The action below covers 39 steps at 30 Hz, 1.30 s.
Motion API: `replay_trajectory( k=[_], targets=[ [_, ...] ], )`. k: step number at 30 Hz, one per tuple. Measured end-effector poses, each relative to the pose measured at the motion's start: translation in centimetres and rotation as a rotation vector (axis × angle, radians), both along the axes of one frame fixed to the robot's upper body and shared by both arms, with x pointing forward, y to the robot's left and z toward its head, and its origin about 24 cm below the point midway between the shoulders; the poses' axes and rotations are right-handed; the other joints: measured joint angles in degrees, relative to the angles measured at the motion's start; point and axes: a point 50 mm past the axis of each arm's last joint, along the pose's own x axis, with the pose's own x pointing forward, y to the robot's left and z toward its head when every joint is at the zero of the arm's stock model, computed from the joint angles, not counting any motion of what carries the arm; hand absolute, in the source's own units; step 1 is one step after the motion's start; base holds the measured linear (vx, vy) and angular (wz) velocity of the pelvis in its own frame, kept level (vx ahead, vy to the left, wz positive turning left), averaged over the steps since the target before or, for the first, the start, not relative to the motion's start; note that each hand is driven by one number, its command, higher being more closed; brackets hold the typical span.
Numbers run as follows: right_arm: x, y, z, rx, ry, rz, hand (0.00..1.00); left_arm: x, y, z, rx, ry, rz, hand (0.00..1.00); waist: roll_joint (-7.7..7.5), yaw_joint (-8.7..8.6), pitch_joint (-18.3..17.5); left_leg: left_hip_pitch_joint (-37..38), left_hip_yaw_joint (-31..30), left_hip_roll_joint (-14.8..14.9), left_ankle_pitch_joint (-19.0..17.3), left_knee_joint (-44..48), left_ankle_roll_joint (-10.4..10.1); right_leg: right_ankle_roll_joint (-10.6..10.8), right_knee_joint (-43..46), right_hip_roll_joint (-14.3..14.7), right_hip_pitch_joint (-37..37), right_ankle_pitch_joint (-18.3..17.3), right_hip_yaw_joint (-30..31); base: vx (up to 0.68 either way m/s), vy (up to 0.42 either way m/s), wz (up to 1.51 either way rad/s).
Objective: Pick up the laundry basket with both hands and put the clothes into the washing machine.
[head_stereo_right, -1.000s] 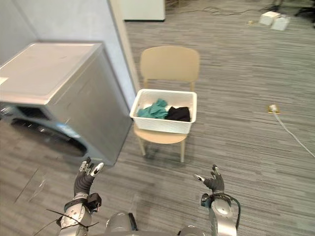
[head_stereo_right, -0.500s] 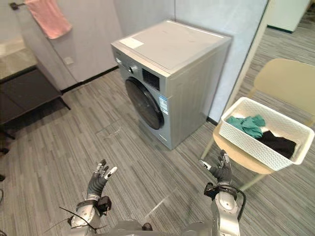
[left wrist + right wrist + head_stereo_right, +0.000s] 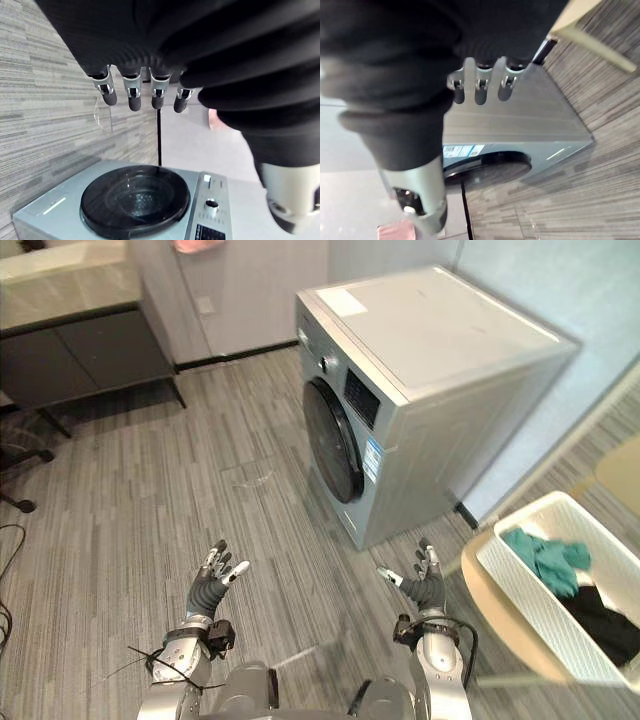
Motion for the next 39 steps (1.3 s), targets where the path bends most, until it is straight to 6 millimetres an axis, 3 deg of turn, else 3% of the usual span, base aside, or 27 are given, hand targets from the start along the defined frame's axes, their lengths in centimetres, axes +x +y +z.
replay_trajectory(
  k=[2,6,8,9,10,11,12,15,16,19,20,21,22,23,24,25,27,28,30,31,33,36,39],
  targets=[
    [0.1,0.5,0.1,0.016,-0.007,0.009,0.0,-0.4,0.7,-0.2,0.01,0.012,0.022,0.0,-0.97,0.16,-0.1,-2.08,1.74,2.16,3.7,3.92,-0.18,-0.11,-2.77,0.32,1.94,0.07,-0.03,0.23,-0.015,-0.1],
    [0.0,-0.9,-0.1,0.005,0.002,-0.052,0.0,-0.2,0.4,-0.3,-0.001,0.013,0.015,0.0,-1.24,0.62,0.19,-5.57,5.81,5.82,0.06,2.08,-0.96,1.36,-8.34,0.19,5.46,1.14,0.07,0.17,0.06,0.14],
    [0.2,-1.7,-0.5,-0.005,0.017,-0.079,0.0,-0.1,0.5,-0.9,-0.004,0.035,0.017,0.0,-1.63,1.72,0.21,-5.76,6.29,5.38,0.03,-7.13,-1.06,3.3,-11.02,-0.85,7.38,2.38,0.48,0.21,0.205,-0.12],
    [0.7,-2.2,-0.8,-0.017,0.03,-0.086,0.0,-0.2,0.4,-1.5,-0.008,0.061,0.017,0.0,-1.51,1.56,0.14,-5.83,6.17,3.77,1.85,-18.64,-2.75,5.18,-11.96,-1.95,8.25,3.39,0.94,0.25,0.292,-0.1],
    [0.7,-2.5,-0.9,-0.026,0.037,-0.091,0.0,-0.2,0.3,-1.7,-0.011,0.072,0.014,0.0,-1.1,1.55,-0.1,-5.19,5.89,2.72,4.98,-24.5,-3.1,6.07,-12.2,-2.28,8.48,3.85,1.32,0.33,0.405,-0.1],
    [0.8,-2.9,-1.4,-0.036,0.06,-0.106,0.0,-0.4,0.4,-2.2,-0.01,0.092,0.015,0.0,-1.4,1.75,-0.29,-3.74,4.81,0.46,11.8,-30.2,-5.85,7.67,-12.88,-3.25,8.83,3.63,3.01,0.27,0.276,0.2],
    [0.9,-2.7,-1.8,-0.024,0.076,-0.108,0.0,0.1,1.0,-2.1,0.01,0.087,0.031,0.0,-3.95,1.28,-0.22,-3.75,5.1,-2.52,11.77,-31.52,-4.67,7.09,-15.66,-4.39,8.94,3.98,5.42,0.27,0.237,0.27],
    [1.6,-2.1,-1.5,-0.007,0.055,-0.1,0.0,1.1,1.6,-1.5,0.023,0.06,0.067,0.0,-4.88,1.71,1.13,-4.39,4.32,-4.25,10.56,-29.17,-3.0,7.39,-20.69,-3.46,10.76,7.03,6.74,0.2,0.131,0.25],
    [2.1,-1.8,-1.1,-0.003,0.039,-0.09,0.0,1.0,1.6,-1.6,0.024,0.061,0.067,0.0,-4.76,1.77,1.34,-4.36,3.67,-4.36,9.91,-26.67,-2.93,9.93,-21.12,-3.63,12.04,9.24,7.65,0.1,0.082,-0.03],
    [2.0,-1.3,-1.2,0.012,0.033,-0.089,0.0,0.6,1.4,-1.8,0.027,0.073,0.057,0.0,-3.66,1.72,1.05,-3.81,0.92,-4.15,4.71,-22.34,-4.29,10.21,-17.49,-4.3,11.93,9.73,9.36,0.09,0.119,-0.26],
    [1.7,-1.3,-1.4,0.012,0.044,-0.088,0.0,0.3,0.9,-2.0,0.021,0.087,0.034,0.0,-3.17,1.63,0.76,-3.29,0.99,-4.17,0.86,-22.41,-5.22,10.01,-14.33,-5.01,9.91,9.48,11.36,0.05,0.14,-0.38],
    [1.6,-1.2,-1.5,0.014,0.051,-0.087,0.0,0.2,0.7,-2.1,0.021,0.093,0.025,0.0,-3.43,1.75,0.86,-3.21,1.76,-4.23,-0.13,-22.15,-4.76,9.84,-11.81,-5.8,8.18,9.32,12.55,0.04,0.174,-0.69],
    [1.5,-0.8,-1.7,0.021,0.063,-0.079,0.0,-0.1,0.7,-2.3,0.024,0.104,0.018,0.0,-4.24,1.73,1.08,-2.19,4.57,-4.43,-1.66,-22.05,-4.41,9.28,-5.23,-8.49,3.87,9.42,15.03,0.03,0.19,-0.9],
    [1.5,-0.1,-1.8,0.022,0.07,-0.053,0.0,-0.2,0.9,-2.3,0.034,0.109,0.016,0.0,-4.82,1.49,1.32,-0.82,7.41,-4.68,-2.93,-21.7,-3.57,6.94,1.32,-11.35,-0.35,10.74,15.97,0.07,0.24,-1.05],
    [1.5,0.4,-1.9,0.012,0.077,-0.027,0.0,-0.2,1.0,-2.4,0.039,0.112,0.015,0.0,-4.98,1.48,1.41,0.7,9.28,-4.68,-3.64,-21.74,-2.87,4.43,4.91,-13.14,-2.59,12.47,15.71,0.08,0.205,-0.86],
    [1.6,0.6,-2.1,0.002,0.086,-0.013,0.0,-0.3,1.1,-2.4,0.042,0.114,0.014,0.0,-4.99,1.4,1.42,1.93,10.41,-4.66,-3.98,-22.06,-2.24,3.88,6.65,-14.24,-3.52,13.25,15.09,0.09,0.184,-0.82],
    [1.6,2.4,-3.1,0.001,0.132,0.068,0.0,-0.5,2.0,-2.3,0.077,0.117,0.019,0.0,-4.72,1.33,1.39,5.63,13.82,-4.08,-4.55,-24.06,-1.49,4.5,7.32,-15.51,-5.67,9.74,8.94,0.09,0.085,-0.75],
    [1.7,2.9,-3.2,-0.002,0.134,0.091,0.0,-0.4,2.2,-2.2,0.08,0.113,0.023,0.0,-4.86,1.33,1.27,5.96,14.58,-3.82,-4.54,-24.56,-1.48,4.25,6.85,-15.02,-6.71,8.99,6.91,0.07,-0.01,-0.54],
    [2.6,3.6,-2.7,-0.018,0.114,0.138,0.0,-0.6,2.2,-2.5,0.073,0.126,0.029,0.0,-5.21,1.35,1.13,5.96,16.69,-2.32,-3.95,-24.37,-2.46,3.26,0.27,-10.31,-10.62,8.98,1.77,0.06,-0.067,-0.37],
    [2.7,3.6,-2.8,-0.021,0.115,0.143,0.0,-0.7,2.1,-2.8,0.065,0.136,0.031,0.0,-5.58,1.33,0.88,6.05,16.56,-2.28,-3.97,-24.16,-2.49,2.68,-1.19,-9.37,-10.12,8.42,1.25,0.08,-0.072,-0.27],
    [3.2,3.7,-2.6,-0.035,0.107,0.16,0.0,-0.9,1.1,-3.1,0.022,0.149,0.039,0.0,-3.58,1.49,1.27,5.92,14.95,-2.17,-3.2,-25.09,-3.3,2.72,-4.23,-7.11,-9.29,9.22,1.12,0.1,-0.047,-0.23],
    [3.2,4.3,-2.5,-0.045,0.104,0.197,0.0,-0.7,0.7,-3.1,0.001,0.141,0.046,0.0,-3.1,1.52,1.58,5.48,14.3,-1.11,-3.13,-24.85,-3.39,2.69,-5.13,-5.56,-9.11,9.22,0.95,0.09,-0.074,-0.05],
    [3.2,5.5,-2.4,-0.049,0.099,0.25,0.0,-0.2,0.4,-2.8,-0.027,0.122,0.051,0.0,-1.88,1.61,2.67,4.0,8.82,1.0,-3.1,-20.23,-3.34,2.64,-6.99,-2.66,-6.66,9.21,0.24,0.04,-0.071,-0.06]
  ],
)
